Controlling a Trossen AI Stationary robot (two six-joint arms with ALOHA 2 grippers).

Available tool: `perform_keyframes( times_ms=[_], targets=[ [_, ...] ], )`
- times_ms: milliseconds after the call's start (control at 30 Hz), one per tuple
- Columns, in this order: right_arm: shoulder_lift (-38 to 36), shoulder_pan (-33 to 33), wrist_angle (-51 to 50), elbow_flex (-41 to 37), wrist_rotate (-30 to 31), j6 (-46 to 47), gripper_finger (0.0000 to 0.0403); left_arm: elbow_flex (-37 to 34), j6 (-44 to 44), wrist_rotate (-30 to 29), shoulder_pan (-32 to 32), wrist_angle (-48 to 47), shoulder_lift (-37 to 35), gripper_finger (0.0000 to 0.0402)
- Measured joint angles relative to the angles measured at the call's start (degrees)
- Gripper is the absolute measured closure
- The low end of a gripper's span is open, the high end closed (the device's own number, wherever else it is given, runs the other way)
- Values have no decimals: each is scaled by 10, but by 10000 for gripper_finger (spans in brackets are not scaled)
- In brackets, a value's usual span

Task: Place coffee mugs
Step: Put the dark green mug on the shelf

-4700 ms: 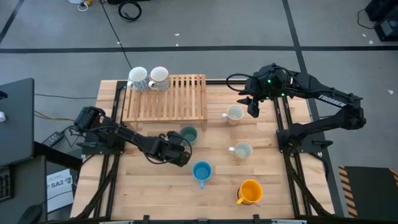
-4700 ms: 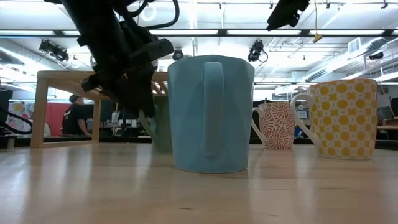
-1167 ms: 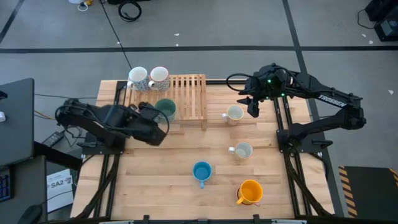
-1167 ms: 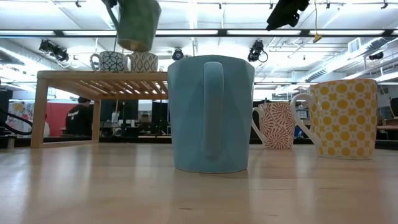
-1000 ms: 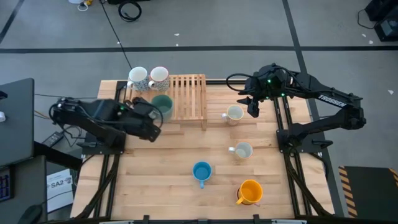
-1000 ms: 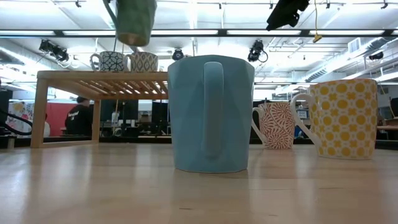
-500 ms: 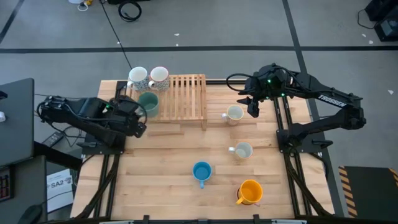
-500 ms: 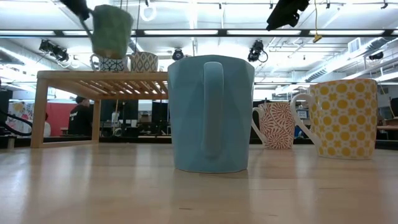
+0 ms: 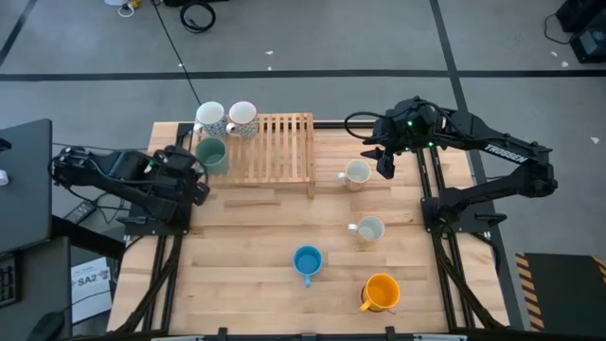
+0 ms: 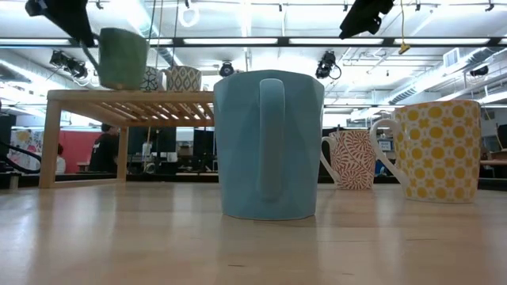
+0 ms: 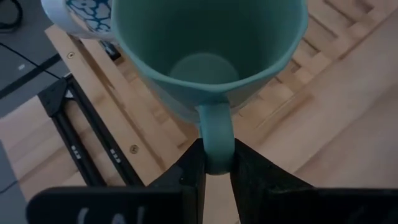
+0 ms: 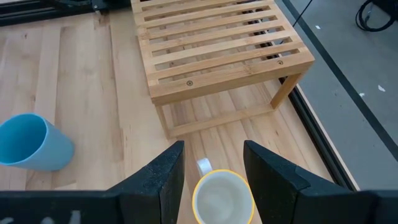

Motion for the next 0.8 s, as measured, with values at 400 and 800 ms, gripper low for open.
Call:
perform_keyframes(
  times_ms=[400, 800],
  targets=[
    [0, 0, 0, 0, 0, 0, 233, -58, 0, -33, 2, 1, -1, 342],
    [0, 0, 0, 0, 0, 0, 233, -69, 4, -35, 36, 1, -1, 332]
  ],
)
